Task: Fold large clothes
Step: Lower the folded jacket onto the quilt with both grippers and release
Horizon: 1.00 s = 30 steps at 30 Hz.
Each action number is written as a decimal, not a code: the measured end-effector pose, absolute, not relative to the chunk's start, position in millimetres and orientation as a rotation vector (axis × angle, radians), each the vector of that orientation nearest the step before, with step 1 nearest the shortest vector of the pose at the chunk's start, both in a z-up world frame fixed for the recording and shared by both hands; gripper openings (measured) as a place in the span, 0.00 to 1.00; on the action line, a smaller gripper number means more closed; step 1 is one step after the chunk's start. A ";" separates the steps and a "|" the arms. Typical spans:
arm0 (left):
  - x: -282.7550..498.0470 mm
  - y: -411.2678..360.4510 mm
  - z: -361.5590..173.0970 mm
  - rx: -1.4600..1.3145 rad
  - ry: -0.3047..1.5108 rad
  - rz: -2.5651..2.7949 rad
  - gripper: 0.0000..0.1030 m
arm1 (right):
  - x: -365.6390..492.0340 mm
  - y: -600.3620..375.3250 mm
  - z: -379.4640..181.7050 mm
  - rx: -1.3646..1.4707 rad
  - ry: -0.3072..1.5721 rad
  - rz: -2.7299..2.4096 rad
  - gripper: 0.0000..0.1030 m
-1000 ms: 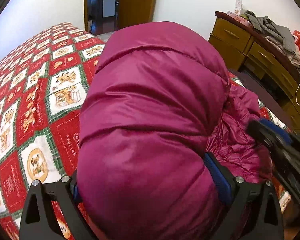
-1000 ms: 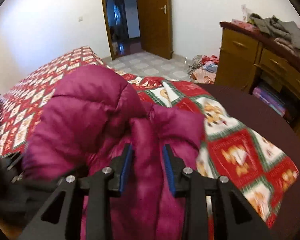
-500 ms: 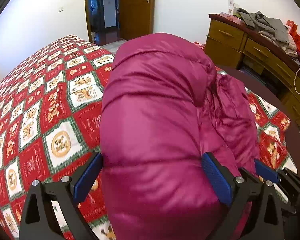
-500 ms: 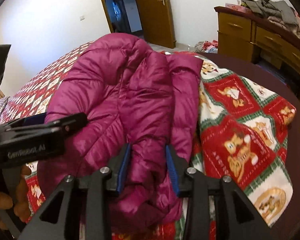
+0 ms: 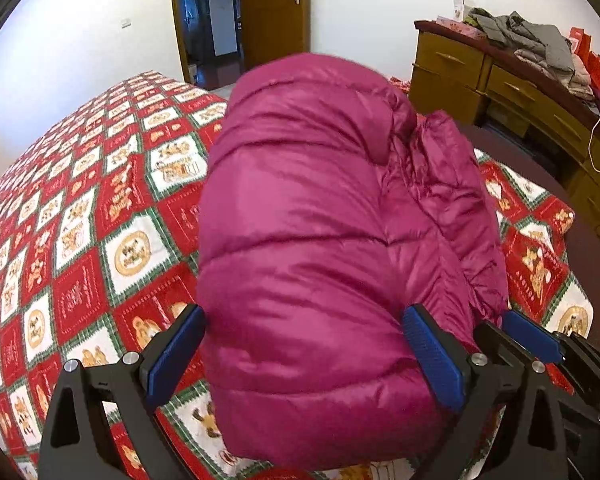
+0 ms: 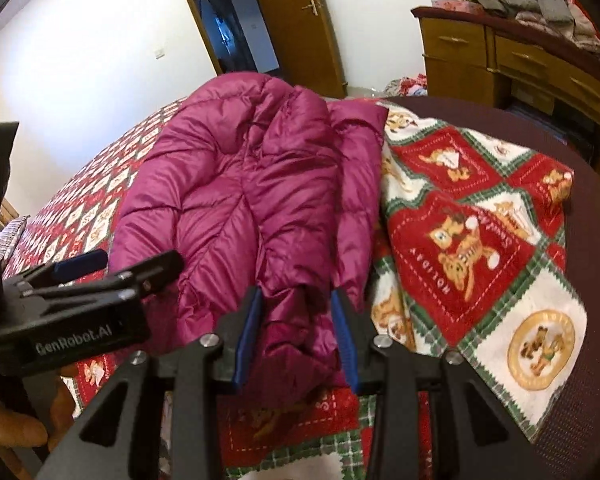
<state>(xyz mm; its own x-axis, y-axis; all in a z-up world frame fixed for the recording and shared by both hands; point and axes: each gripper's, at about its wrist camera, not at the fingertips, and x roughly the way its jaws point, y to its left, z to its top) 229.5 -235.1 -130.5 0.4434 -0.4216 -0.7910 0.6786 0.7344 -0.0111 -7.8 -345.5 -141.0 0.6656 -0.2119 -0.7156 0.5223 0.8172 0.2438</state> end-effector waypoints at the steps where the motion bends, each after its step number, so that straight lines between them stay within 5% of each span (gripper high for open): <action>1: 230.6 -233.8 -133.3 0.315 0.886 -0.693 0.97 | -6.2 -346.2 -142.2 0.460 0.744 -0.432 0.39; 14: 229.2 -231.1 -136.5 0.278 0.960 -0.698 0.97 | -8.4 -353.0 -148.0 0.513 0.769 -0.388 0.43; 20: 253.7 -216.5 -101.8 0.179 0.920 -0.817 0.97 | -4.6 -376.1 -109.1 0.491 0.692 -0.358 0.43; 30: 365.1 -266.9 -93.0 0.165 0.921 -0.615 0.97 | 138.5 -425.9 -73.5 0.374 0.716 -0.302 0.44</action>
